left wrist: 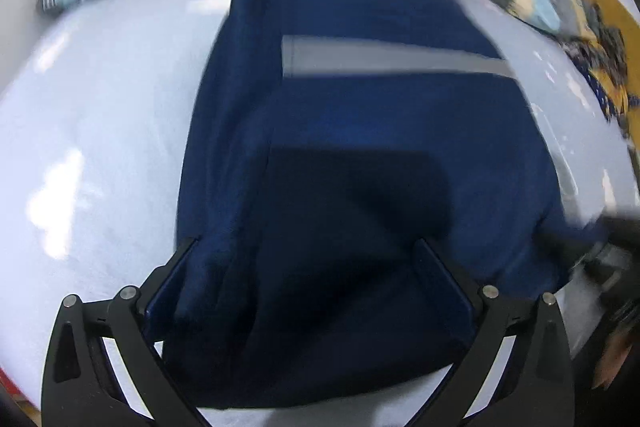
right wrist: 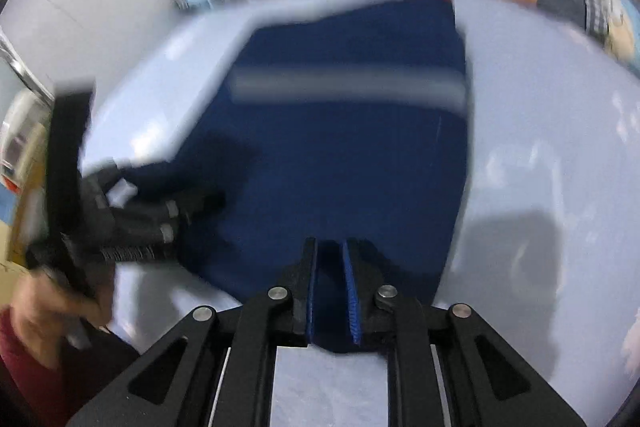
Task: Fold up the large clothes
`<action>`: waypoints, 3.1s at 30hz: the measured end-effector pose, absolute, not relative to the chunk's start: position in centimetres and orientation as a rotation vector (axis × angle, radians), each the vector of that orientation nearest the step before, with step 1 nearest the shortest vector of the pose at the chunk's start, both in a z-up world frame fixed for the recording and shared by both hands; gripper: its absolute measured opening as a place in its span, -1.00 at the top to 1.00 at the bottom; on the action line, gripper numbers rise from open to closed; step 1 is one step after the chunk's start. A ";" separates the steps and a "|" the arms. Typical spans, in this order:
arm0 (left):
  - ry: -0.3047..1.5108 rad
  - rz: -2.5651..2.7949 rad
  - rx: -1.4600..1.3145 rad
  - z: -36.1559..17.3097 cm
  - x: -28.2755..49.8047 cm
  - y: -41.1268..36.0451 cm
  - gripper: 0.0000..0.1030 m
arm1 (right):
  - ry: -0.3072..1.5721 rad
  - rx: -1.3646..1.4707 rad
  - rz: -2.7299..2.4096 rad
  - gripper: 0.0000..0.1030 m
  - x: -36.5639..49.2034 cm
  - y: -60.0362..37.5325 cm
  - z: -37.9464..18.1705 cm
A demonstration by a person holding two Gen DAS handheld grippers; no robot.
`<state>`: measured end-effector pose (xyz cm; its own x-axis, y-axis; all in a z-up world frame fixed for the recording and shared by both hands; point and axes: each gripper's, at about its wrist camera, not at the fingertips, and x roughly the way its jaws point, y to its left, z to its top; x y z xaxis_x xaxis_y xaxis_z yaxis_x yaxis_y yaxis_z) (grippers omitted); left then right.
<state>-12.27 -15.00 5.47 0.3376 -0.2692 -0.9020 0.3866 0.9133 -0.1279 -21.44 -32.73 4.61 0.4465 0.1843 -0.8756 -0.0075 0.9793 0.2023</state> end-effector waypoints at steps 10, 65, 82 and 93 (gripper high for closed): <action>1.091 -0.472 0.176 7.7 -16.3 -13.1 -1.00 | 1.022 0.211 0.091 0.69 -26.1 -32.5 7.2; 1.352 -0.790 -0.585 1.6 -0.8 -6.4 -1.00 | 0.991 0.796 0.283 -0.27 -16.3 -45.4 1.0; 1.340 -0.851 -0.455 2.9 -0.8 -12.3 -0.29 | 0.924 0.725 0.470 0.34 -10.7 -43.0 0.7; 1.294 -0.823 -0.344 7.0 -5.3 -14.5 0.28 | 0.879 0.603 0.393 0.50 -15.5 -42.5 5.6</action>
<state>-5.29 -14.47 7.01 0.0476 -0.7038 -0.7088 0.3435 0.6778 -0.6500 -15.47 -42.47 5.58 0.5844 0.5513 -0.5954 -0.0764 0.7679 0.6361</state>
